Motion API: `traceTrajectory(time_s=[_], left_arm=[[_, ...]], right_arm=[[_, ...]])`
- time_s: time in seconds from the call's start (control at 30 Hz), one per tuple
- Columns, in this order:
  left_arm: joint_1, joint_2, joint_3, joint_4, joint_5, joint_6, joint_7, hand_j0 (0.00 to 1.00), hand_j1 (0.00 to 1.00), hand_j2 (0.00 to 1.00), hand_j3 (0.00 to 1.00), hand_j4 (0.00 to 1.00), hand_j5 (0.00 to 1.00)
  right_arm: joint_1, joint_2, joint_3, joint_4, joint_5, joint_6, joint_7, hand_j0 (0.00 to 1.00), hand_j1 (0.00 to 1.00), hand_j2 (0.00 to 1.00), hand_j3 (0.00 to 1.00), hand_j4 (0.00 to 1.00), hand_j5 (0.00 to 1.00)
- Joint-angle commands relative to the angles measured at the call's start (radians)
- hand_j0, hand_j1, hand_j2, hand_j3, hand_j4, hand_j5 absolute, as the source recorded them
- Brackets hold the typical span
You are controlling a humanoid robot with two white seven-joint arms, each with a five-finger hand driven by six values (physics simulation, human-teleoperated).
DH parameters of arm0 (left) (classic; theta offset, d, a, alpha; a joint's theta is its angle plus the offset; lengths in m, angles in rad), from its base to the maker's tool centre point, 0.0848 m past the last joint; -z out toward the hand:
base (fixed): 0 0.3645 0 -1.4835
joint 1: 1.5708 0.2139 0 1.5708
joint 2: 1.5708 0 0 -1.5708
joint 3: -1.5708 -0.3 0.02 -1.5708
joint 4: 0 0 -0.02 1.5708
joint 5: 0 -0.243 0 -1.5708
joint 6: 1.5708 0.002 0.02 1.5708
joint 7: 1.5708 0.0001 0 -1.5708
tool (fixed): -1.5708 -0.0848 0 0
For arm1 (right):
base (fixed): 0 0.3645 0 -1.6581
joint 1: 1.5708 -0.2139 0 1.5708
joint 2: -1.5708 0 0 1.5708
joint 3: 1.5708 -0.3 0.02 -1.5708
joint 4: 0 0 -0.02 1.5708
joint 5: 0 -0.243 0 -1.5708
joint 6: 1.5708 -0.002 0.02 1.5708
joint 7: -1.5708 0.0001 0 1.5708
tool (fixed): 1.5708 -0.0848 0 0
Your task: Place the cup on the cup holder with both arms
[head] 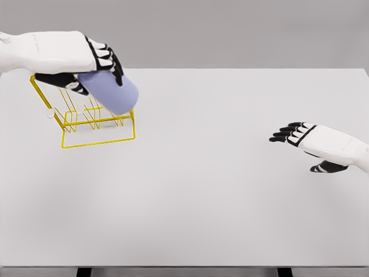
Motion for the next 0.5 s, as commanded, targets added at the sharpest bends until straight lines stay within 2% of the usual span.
traceTrajectory(time_s=[0.0, 0.47], left_arm=[[0.0, 0.005, 0.0, 0.013, 0.005, 0.005, 0.0, 0.45, 0.45, 0.45, 0.45, 0.45, 0.45], [0.032, 0.006, 0.0, 0.065, 0.004, 0.003, 0.0, 0.45, 0.45, 0.45, 0.45, 0.45, 0.45]], right_arm=[[0.0, -0.002, -0.001, 0.0, -0.006, 0.003, 0.0, 1.0, 1.0, 1.0, 1.0, 1.0, 1.0], [0.008, -0.005, -0.001, 0.0, -0.006, 0.003, 0.0, 1.0, 1.0, 1.0, 1.0, 1.0, 1.0]])
